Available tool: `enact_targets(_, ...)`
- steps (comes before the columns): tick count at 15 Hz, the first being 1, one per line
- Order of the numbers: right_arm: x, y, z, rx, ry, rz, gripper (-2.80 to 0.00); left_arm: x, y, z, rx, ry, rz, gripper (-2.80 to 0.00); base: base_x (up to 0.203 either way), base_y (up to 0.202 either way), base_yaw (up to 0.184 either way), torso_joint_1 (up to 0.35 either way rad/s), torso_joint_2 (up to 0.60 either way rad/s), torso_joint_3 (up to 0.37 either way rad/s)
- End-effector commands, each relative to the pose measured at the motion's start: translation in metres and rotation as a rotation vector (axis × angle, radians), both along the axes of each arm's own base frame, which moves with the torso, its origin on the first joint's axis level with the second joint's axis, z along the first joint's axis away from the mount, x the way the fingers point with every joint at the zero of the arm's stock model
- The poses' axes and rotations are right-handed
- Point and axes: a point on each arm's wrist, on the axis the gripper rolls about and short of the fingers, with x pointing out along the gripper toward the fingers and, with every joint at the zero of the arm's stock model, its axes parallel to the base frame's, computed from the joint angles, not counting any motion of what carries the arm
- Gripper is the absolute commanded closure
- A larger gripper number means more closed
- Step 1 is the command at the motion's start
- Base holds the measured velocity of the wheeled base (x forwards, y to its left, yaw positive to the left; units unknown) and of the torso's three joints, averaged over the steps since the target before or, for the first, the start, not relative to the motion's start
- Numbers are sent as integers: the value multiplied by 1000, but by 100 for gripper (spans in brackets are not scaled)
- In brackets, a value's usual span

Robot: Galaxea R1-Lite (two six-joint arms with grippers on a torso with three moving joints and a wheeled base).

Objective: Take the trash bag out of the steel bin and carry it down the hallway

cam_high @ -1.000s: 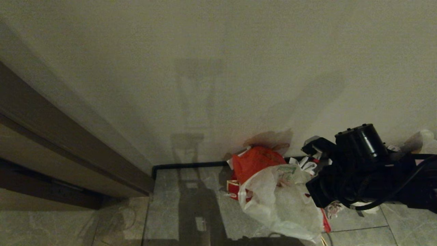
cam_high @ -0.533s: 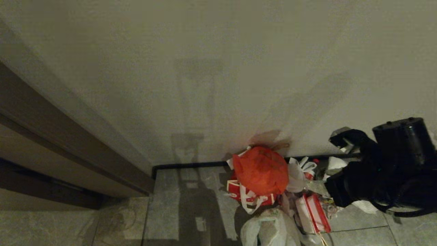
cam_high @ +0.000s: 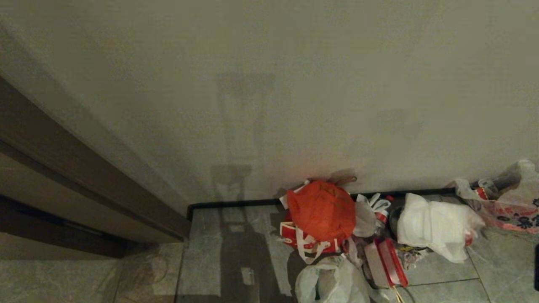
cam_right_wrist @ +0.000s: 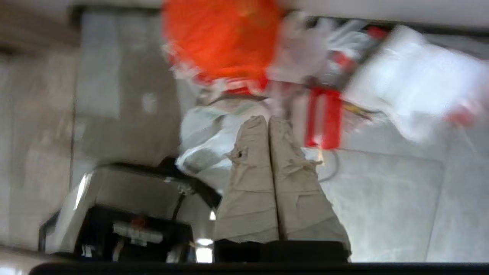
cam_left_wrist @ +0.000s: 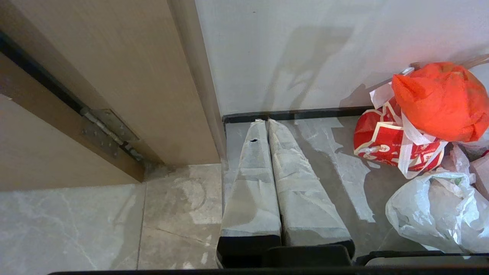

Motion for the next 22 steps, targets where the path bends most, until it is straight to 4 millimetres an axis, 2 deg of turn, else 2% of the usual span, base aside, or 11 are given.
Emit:
enact_targets(1,-34,-15,4,32,-126,-76,0,0,0,0,0,1,1,0,0,0,0,0,0,0)
enact_targets(5,-76,-24,-35,30,-186,-139,0,0,0,0,0,1,1,0,0,0,0,0,0,0)
enact_targets(9,-107,-24,-75,31,-250,-181,0,0,0,0,0,2,1,0,0,0,0,0,0,0)
enact_targets(12,-124,-25,-105,23,-330,-206,0,0,0,0,0,1,1,0,0,0,0,0,0,0)
enact_targets(14,-120,-25,-124,23,-337,-228,0,0,0,0,0,2,0,0,0,0,0,0,0,0)
enact_targets(22,-119,-25,-124,-23,-338,-206,0,0,0,0,0,2,1,0,0,0,0,0,0,0)
